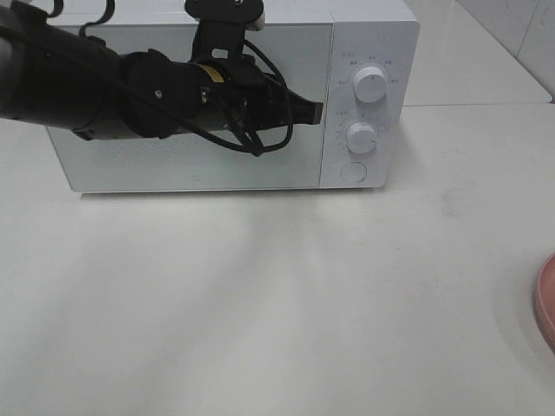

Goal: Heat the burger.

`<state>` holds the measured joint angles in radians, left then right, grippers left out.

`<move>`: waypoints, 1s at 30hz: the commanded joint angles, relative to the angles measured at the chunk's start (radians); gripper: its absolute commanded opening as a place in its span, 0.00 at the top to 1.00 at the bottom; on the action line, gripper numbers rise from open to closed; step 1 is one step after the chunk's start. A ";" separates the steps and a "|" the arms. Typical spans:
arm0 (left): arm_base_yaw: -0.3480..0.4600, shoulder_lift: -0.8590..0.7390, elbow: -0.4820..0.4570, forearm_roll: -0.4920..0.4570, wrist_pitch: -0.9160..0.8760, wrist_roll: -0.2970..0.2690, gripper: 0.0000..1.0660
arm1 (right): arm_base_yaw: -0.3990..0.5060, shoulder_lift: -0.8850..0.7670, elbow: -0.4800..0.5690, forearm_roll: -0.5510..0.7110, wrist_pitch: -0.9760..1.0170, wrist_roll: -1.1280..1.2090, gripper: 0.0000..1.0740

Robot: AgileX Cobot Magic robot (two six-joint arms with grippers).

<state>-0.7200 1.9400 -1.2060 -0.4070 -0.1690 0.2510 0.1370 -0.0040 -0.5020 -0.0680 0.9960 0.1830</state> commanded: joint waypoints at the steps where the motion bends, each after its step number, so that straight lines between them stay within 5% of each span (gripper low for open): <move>1: -0.004 -0.039 -0.006 -0.008 0.223 -0.002 0.33 | -0.004 -0.028 0.002 0.000 0.002 -0.010 0.30; 2: -0.004 -0.039 -0.006 -0.008 0.223 -0.002 0.33 | -0.004 -0.028 0.002 0.000 0.002 -0.010 0.30; 3: -0.004 -0.056 -0.006 -0.008 0.338 -0.006 0.07 | -0.004 -0.028 0.002 0.000 0.002 -0.010 0.30; 18: -0.001 -0.195 -0.006 0.040 0.926 -0.010 0.06 | -0.004 -0.028 0.002 0.000 0.002 -0.010 0.30; 21: 0.000 -0.230 -0.006 0.102 0.995 -0.071 0.06 | -0.004 -0.028 0.002 0.000 0.002 -0.010 0.30; 25: 0.001 -0.298 -0.006 0.321 1.092 -0.251 0.06 | -0.004 -0.028 0.002 0.000 0.002 -0.010 0.30; 30: 0.086 -0.360 -0.006 0.392 1.158 -0.313 0.06 | -0.004 -0.028 0.002 0.000 0.002 -0.010 0.30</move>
<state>-0.6350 1.5900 -1.2070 -0.0300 0.9750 -0.0410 0.1370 -0.0040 -0.5020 -0.0680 0.9960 0.1830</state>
